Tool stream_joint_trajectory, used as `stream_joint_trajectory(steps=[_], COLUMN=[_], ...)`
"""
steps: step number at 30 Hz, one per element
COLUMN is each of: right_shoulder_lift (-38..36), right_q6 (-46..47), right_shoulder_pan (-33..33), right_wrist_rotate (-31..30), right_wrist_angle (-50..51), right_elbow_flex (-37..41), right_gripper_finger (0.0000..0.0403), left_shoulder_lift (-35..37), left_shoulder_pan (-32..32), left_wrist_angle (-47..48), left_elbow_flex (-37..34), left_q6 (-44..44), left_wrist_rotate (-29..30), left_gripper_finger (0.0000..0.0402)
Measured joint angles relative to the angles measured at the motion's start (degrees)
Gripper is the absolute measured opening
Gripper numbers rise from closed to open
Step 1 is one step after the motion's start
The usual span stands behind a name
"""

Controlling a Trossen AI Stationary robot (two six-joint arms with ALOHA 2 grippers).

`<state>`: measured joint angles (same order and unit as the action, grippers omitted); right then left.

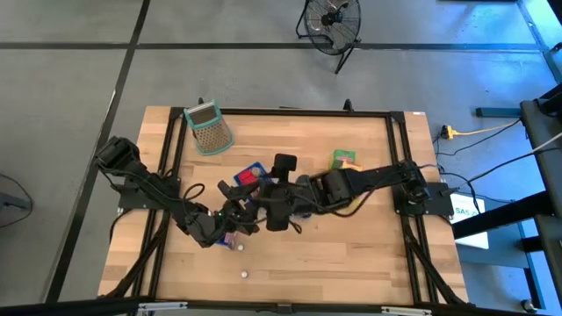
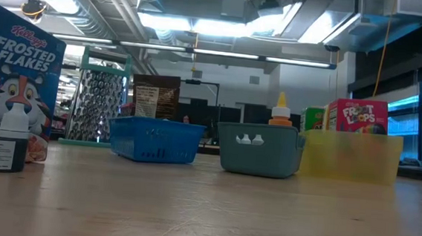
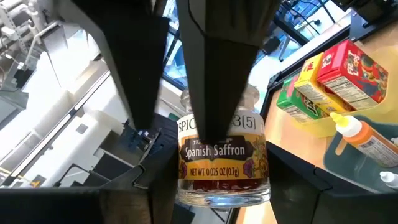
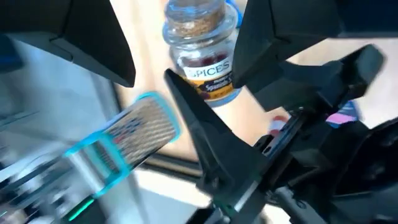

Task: Pick & Place Kitchen Items
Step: Put the brown seasoning bottle into the blue bin

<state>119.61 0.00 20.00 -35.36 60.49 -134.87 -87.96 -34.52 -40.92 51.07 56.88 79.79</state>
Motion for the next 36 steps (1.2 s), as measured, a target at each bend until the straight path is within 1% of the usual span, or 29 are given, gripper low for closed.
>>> stream_joint_trajectory(steps=[3,6,10,15,17,20,23,27,30,33,36], right_shoulder_lift=[-0.04,-0.04,-0.04,-0.99,-1.3,-1.32,-1.36,-1.36,-1.36,-1.36,-1.36], right_q6=[-4.51,-8.75,-12.28,-20.0,-22.95,-26.28,-27.54,-28.98,-30.37,-32.65,-34.36], right_shoulder_pan=[1.96,3.36,4.55,8.97,10.86,12.89,14.64,16.03,16.52,16.93,16.86], right_wrist_rotate=[-4.25,-4.73,-7.08,-17.61,-20.85,-23.11,-23.12,-23.13,-23.08,-22.42,-18.39], right_wrist_angle=[-0.5,-0.85,-6.21,-12.18,-13.88,-16.25,-18.92,-23.63,-27.27,-31.74,-33.87], right_elbow_flex=[-0.04,-0.07,-0.07,-0.13,-0.16,-0.15,-0.15,-0.13,-0.13,-0.13,-0.13], right_gripper_finger=[0.0268,0.0268,0.026,0.0238,0.0231,0.0227,0.0228,0.0235,0.0248,0.0264,0.0279], left_shoulder_lift=[0.02,0.82,2.71,6.42,8.83,13.12,17.89,23.32,26.55,27.91,27.81], left_shoulder_pan=[0.0,-0.04,-0.5,-2.69,-4.02,-6.27,-8.29,-9.77,-9.66,-8.47,-6.48], left_wrist_angle=[0.02,-0.01,0.06,0.04,0.04,0.04,0.79,5.19,9.08,9.85,8.94], left_elbow_flex=[0.0,0.0,-0.02,-0.02,-0.02,-0.02,-0.02,-0.02,-0.02,-0.02,-0.02], left_q6=[-0.25,-0.62,-1.35,-2.29,-2.47,-4.53,-7.99,-14.1,-19.61,-23.78,-25.31], left_wrist_rotate=[0.0,0.0,0.08,-0.13,-1.99,-7.47,-13.95,-24.96,-35.37,-44.91,-51.79], left_gripper_finger=[0.0196,0.0196,0.0196,0.0196,0.0196,0.0196,0.0196,0.0196,0.0196,0.0196,0.0196])
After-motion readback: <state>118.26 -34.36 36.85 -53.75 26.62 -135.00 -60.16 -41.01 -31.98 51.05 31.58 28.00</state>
